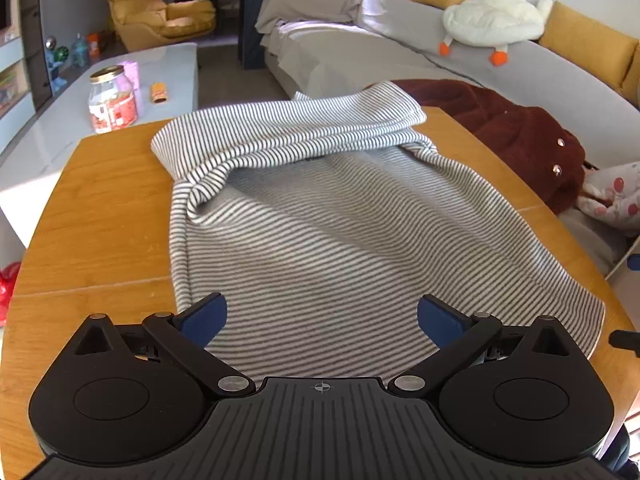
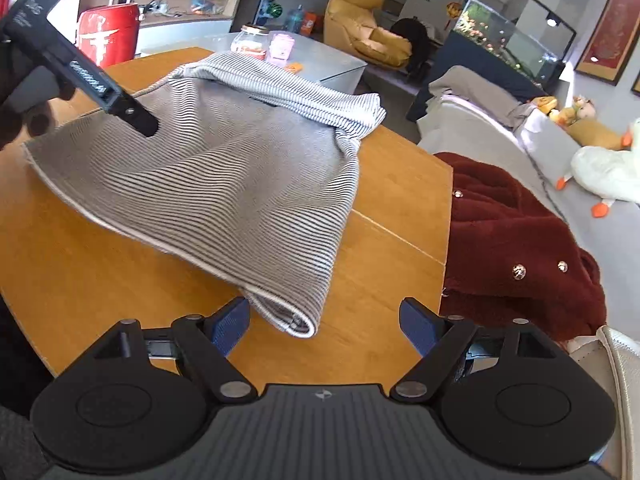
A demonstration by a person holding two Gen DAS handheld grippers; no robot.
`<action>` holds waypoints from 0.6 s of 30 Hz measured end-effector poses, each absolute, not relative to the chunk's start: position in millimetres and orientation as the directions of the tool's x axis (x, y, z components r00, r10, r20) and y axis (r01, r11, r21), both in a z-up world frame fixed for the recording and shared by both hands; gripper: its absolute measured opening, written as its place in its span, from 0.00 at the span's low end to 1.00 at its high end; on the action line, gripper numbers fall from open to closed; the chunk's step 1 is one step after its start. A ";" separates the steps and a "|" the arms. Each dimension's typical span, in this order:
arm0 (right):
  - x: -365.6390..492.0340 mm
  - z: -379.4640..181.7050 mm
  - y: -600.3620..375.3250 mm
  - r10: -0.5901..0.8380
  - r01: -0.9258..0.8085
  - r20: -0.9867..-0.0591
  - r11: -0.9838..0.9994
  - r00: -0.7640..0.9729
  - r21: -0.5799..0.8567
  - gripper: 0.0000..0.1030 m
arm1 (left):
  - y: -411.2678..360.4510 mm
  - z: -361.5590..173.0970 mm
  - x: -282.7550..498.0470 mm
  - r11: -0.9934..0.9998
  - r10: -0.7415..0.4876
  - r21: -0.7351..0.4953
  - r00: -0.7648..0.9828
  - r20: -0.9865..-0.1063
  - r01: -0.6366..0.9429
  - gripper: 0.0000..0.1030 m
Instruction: Fold clothes
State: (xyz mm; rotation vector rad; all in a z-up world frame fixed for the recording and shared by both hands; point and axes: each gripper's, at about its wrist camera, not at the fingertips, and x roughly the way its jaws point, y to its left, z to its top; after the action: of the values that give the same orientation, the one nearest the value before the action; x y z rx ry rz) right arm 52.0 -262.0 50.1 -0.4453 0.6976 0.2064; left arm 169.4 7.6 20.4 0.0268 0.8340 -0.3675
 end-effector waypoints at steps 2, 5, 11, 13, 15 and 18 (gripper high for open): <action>61.5 50.0 -262.9 0.020 -0.263 -0.621 0.916 0.784 -0.303 0.75 | 9.3 21.2 160.1 0.934 -0.319 -0.135 0.604 -0.730 0.331 1.00; 68.0 71.9 -268.9 -0.029 -0.159 -0.507 0.933 0.861 -0.324 0.68 | 13.8 22.9 145.0 0.928 -0.326 -0.131 0.593 -0.737 0.348 1.00; 56.2 82.4 -280.1 -0.063 -0.156 -0.491 0.907 0.869 -0.391 0.68 | 29.1 7.2 135.3 0.935 -0.298 -0.113 0.572 -0.764 0.336 1.00; 53.6 62.9 -287.2 -0.106 -0.168 -0.553 0.891 0.827 -0.422 0.70 | 28.8 8.1 134.3 0.935 -0.287 -0.093 0.574 -0.767 0.343 1.00; 51.8 47.1 -295.7 -0.149 -0.163 -0.603 0.888 0.784 -0.431 0.70 | 26.9 7.9 134.8 0.932 -0.273 -0.066 0.573 -0.772 0.355 1.00; 47.4 50.2 -305.2 -0.138 -0.182 -0.633 0.892 0.762 -0.413 0.71 | 31.4 5.9 138.9 0.945 -0.207 -0.009 0.579 -0.788 0.327 1.00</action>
State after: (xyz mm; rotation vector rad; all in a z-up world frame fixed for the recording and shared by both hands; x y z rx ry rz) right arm 47.4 -305.2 50.2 -0.4782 0.7118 0.0253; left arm 138.9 31.4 5.9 0.1431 0.9010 -0.3134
